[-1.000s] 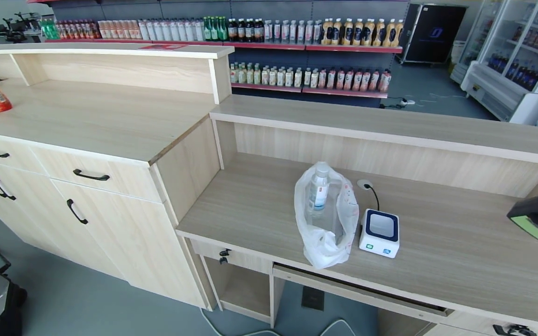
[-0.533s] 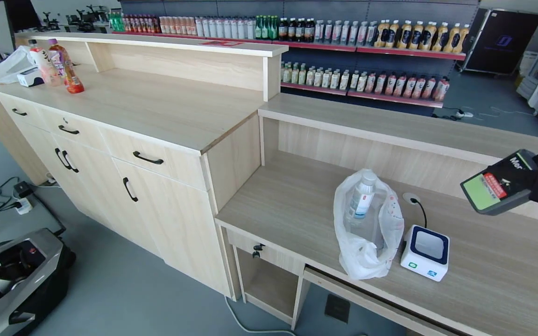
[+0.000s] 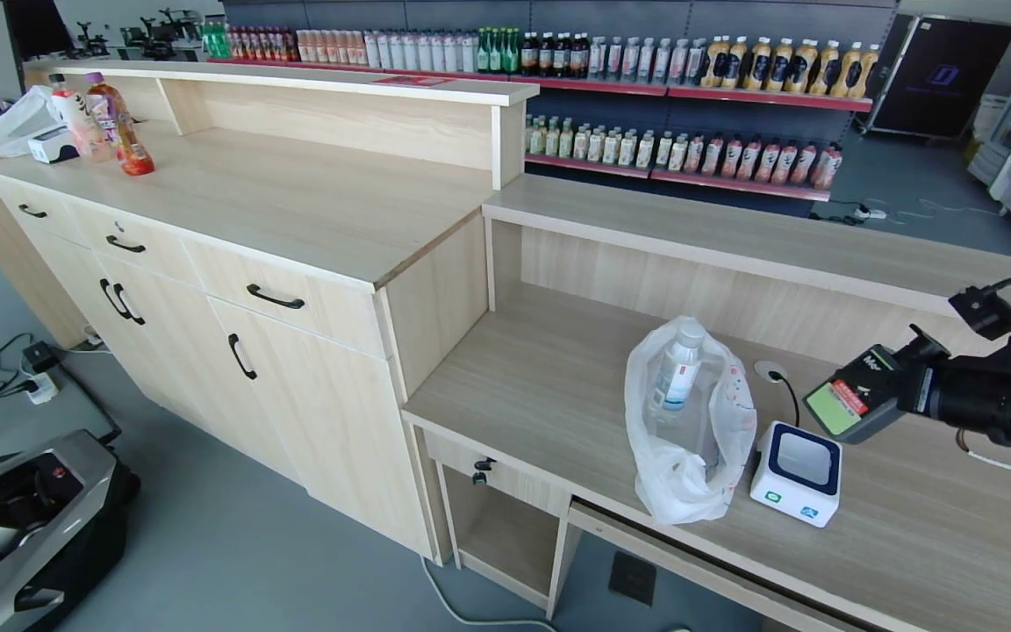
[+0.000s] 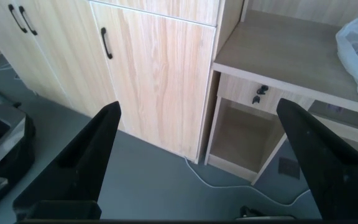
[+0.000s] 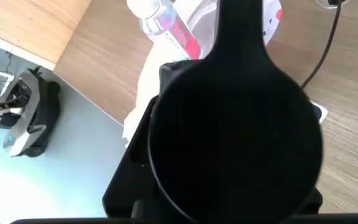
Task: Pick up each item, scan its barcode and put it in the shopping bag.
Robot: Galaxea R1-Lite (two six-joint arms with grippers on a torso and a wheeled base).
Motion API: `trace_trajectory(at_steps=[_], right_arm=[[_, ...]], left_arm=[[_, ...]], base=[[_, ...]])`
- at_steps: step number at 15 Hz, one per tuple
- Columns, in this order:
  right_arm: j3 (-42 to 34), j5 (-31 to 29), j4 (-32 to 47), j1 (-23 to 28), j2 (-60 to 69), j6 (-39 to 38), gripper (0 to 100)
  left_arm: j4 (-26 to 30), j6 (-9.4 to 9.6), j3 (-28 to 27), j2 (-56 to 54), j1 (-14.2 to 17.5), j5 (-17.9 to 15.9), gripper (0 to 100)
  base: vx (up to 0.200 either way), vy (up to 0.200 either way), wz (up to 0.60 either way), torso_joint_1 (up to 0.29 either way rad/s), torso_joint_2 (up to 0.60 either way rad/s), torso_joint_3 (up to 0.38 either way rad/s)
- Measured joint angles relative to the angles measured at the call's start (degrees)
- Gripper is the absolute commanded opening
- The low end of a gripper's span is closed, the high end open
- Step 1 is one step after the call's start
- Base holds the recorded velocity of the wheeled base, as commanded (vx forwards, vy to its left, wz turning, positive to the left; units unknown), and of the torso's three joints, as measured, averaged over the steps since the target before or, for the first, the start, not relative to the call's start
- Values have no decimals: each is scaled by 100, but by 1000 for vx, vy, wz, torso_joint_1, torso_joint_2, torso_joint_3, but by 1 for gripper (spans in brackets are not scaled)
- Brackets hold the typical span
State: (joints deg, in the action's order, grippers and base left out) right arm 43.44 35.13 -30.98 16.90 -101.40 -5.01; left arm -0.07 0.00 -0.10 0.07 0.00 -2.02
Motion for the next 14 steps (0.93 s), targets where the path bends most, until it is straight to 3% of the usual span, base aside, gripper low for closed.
trace_trajectory(at_steps=[6, 14], right_arm=[[330, 52, -96, 182, -894, 689, 0], [706, 313, -85, 171, -1543, 880, 0]], left_arm=[[0, 0, 0, 0, 0, 0, 100], [0, 0, 0, 2, 0, 0, 100]], base=[[0, 0, 0, 0, 0, 0], [0, 0, 0, 0, 0, 0]])
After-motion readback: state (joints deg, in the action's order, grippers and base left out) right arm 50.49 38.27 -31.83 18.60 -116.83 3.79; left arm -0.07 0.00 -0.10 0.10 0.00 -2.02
